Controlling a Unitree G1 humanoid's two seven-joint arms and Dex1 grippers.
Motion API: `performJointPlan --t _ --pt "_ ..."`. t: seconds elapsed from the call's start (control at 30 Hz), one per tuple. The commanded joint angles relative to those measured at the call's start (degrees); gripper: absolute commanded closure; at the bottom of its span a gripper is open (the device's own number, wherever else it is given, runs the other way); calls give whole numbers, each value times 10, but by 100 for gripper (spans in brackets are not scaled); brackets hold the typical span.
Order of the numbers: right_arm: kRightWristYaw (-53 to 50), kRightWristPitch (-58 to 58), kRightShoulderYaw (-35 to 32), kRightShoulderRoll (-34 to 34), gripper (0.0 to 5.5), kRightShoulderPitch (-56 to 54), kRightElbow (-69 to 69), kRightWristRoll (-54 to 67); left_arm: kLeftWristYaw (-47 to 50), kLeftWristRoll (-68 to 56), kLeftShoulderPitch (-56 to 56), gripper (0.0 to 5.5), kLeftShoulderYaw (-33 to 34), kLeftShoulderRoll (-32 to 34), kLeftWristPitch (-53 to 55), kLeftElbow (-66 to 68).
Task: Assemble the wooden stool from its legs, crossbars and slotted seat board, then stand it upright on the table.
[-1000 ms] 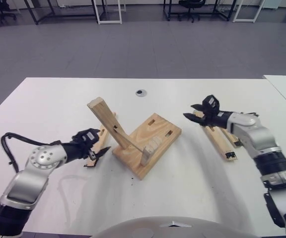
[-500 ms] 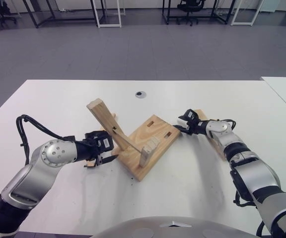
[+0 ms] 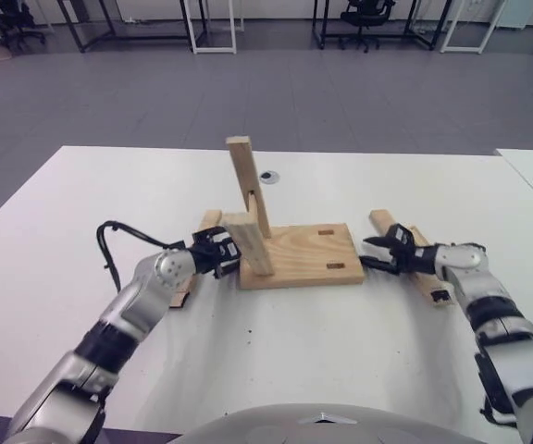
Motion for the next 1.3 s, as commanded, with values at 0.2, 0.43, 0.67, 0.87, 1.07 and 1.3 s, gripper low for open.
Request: performJointPlan --t 0.2,0.43,0.67,0.87,1.07,1.3 --pt "-61 195 -90 -20 271 125 -389 115 22 -26 -138 154 61 37 -233 320" --pt "-235 116 -56 85 271 -30 -135 -18 -86 -128 104 154 130 106 -80 -39" --pt "-225 19 1 112 271 -94 81 -112 -135 -116 187 154 75 83 78 -222" --pt "-186 13 -2 101 271 -29 16 -103 -39 -81 111 154 40 -42 50 -52" --pt "-187 94 2 103 271 110 -223 -63 -20 -87 51 154 32 -86 -5 59" --pt "-267 195 -15 114 271 178 -400 -61 -21 -99 25 154 35 -120 -41 112"
